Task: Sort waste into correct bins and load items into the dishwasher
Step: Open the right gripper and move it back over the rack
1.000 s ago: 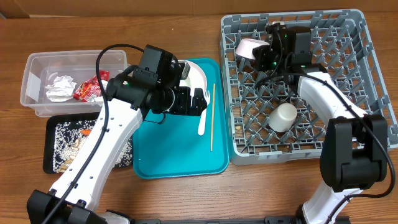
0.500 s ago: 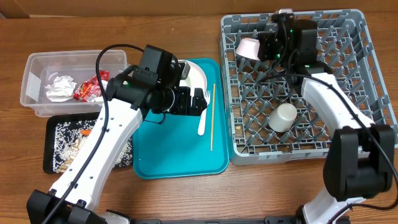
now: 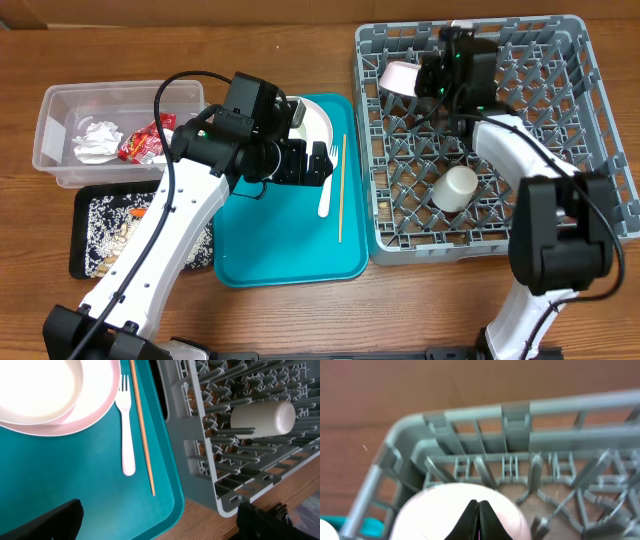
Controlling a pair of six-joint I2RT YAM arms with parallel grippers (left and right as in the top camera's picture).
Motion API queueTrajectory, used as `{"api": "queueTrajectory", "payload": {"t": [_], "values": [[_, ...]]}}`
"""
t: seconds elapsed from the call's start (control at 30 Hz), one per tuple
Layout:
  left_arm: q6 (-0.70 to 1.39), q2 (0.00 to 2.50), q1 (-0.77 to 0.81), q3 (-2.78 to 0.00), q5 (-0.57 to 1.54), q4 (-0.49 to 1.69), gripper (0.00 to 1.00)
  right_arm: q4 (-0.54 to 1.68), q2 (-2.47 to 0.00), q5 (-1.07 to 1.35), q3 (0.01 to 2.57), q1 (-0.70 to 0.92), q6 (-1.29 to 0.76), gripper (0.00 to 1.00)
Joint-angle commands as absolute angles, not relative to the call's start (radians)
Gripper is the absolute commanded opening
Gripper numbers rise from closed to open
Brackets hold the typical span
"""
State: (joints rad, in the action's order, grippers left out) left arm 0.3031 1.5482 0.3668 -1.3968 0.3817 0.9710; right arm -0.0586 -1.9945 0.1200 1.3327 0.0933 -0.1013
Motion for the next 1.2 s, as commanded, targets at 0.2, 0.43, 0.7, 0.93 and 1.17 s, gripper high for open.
{"api": "queueTrajectory", "payload": {"t": [0.2, 0.43, 0.7, 0.93, 1.17], "values": [[0.292, 1.523, 0.367, -1.422, 0.378, 0.968, 1.00, 0.021, -1.899, 0.199, 1.343, 0.086, -0.105, 0.04], [0.292, 1.523, 0.367, -1.422, 0.377, 0.968, 1.00, 0.146, -1.689, 0.197, 1.343, 0.083, -0.105, 0.04], [0.292, 1.523, 0.367, -1.422, 0.377, 0.967, 1.00, 0.588, -1.497, 0.242, 1.343, 0.083, -0.106, 0.04], [0.292, 1.523, 0.367, -1.422, 0.377, 0.968, 1.00, 0.967, -1.471, 0.242, 1.343, 0.083, -0.106, 0.04], [0.298, 1.523, 0.367, -1.422, 0.380, 0.964, 1.00, 1.058, -1.471, 0.242, 1.343, 0.083, -0.106, 0.04]]}}
